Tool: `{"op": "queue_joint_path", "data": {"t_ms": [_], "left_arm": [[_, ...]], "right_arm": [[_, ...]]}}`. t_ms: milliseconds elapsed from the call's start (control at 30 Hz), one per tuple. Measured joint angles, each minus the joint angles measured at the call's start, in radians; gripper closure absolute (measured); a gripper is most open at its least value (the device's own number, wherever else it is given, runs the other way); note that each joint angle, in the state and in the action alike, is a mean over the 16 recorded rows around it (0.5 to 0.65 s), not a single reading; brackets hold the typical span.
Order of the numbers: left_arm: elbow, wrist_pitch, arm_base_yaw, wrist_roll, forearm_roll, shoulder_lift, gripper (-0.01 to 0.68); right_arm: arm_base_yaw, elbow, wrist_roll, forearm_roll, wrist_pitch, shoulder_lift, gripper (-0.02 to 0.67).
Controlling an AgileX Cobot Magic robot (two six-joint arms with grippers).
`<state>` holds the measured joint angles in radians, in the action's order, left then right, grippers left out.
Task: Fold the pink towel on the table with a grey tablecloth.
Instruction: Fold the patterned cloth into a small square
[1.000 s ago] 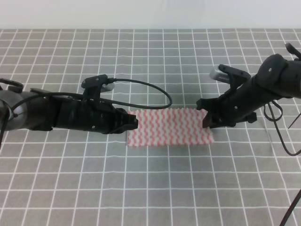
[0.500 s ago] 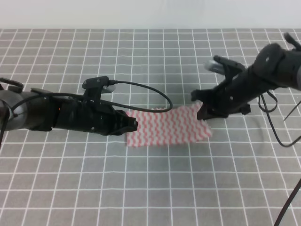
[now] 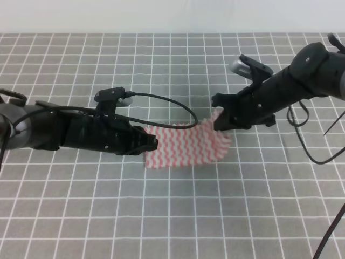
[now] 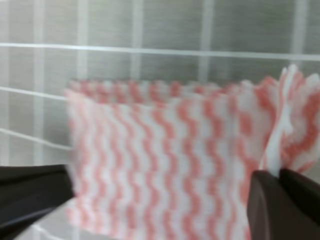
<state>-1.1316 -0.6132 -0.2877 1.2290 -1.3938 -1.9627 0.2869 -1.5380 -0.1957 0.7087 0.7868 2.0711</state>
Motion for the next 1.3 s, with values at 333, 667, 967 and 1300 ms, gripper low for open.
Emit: {"op": "queue_joint_path", "data": {"t_ms": [333, 667, 967, 1300], "left_arm": [[-0.002, -0.006, 0.0, 0.002, -0.001, 0.002, 0.675], [-0.018, -0.022, 0.004, 0.006, 0.007, 0.042, 0.675], [-0.027, -0.043, 0.015, -0.005, 0.03, 0.061, 0.675], [-0.027, -0.051, 0.02, -0.013, 0.038, -0.004, 0.675]], "right_arm": [[0.038, 0.0, -0.049, 0.072, -0.038, 0.0, 0.663], [0.059, 0.0, -0.05, 0.077, -0.068, 0.0, 0.664], [0.06, 0.0, -0.05, 0.075, -0.07, 0.0, 0.664], [0.06, 0.0, -0.05, 0.082, -0.069, -0.001, 0.664]]}}
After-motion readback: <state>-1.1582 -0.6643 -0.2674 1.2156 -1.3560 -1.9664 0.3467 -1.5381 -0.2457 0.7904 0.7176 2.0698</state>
